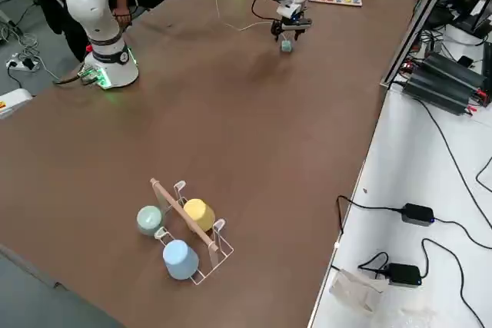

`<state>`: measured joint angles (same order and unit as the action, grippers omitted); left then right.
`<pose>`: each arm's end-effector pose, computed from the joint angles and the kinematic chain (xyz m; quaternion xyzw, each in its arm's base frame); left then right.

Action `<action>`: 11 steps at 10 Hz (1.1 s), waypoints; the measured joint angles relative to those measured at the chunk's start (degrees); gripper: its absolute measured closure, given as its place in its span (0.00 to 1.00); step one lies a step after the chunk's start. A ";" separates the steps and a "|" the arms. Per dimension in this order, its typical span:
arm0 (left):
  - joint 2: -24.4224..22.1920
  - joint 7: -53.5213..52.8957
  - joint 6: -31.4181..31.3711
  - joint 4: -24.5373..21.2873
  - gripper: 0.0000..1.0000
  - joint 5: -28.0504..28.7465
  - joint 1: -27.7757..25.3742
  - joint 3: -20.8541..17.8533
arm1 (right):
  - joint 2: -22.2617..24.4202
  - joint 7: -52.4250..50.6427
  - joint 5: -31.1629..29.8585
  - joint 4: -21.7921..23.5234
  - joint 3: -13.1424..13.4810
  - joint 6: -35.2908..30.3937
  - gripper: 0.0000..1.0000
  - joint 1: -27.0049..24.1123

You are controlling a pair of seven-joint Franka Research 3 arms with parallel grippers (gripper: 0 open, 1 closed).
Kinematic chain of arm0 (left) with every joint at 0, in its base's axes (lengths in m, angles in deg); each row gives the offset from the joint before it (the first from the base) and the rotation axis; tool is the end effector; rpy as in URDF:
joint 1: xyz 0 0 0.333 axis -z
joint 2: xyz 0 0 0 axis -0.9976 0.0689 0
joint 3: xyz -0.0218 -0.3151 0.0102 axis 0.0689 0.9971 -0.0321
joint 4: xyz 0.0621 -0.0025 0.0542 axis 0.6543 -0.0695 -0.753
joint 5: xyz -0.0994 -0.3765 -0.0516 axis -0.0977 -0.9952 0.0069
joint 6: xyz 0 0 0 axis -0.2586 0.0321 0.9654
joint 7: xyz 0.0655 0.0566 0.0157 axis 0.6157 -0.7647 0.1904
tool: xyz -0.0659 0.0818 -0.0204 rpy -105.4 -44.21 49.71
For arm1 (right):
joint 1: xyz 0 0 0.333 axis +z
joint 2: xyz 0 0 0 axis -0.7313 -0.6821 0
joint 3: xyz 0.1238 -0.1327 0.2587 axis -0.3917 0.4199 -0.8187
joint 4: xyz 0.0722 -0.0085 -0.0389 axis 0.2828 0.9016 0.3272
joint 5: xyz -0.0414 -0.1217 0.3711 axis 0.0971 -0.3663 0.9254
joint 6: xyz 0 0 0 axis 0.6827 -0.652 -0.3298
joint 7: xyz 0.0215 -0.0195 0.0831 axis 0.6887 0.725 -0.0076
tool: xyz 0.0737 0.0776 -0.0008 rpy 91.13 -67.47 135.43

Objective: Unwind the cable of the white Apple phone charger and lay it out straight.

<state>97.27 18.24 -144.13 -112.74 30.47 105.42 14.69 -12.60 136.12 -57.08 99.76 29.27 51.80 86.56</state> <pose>0.0903 -0.5365 0.4286 -0.9516 0.2731 0.0827 0.1143 0.5237 0.5070 0.2030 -0.8942 0.4445 0.0472 0.0266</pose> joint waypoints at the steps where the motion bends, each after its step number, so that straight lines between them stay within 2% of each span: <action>1: 0.00 -0.01 0.00 -0.03 0.97 0.00 0.00 0.07 | -0.22 0.04 -0.04 0.01 0.00 0.09 0.00 0.02; 5: 0.00 -0.01 0.00 -0.07 0.97 0.00 -0.10 0.54 | -0.95 0.20 -0.33 0.01 0.38 0.46 0.00 0.03; 11: 0.00 -0.01 0.00 -0.08 0.97 0.00 -0.16 0.55 | -2.12 0.36 -0.94 0.08 0.60 1.11 0.08 0.06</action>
<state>97.27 18.24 -144.13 -112.82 30.47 105.26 15.24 -14.72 136.48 -58.02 99.84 29.87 52.91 86.62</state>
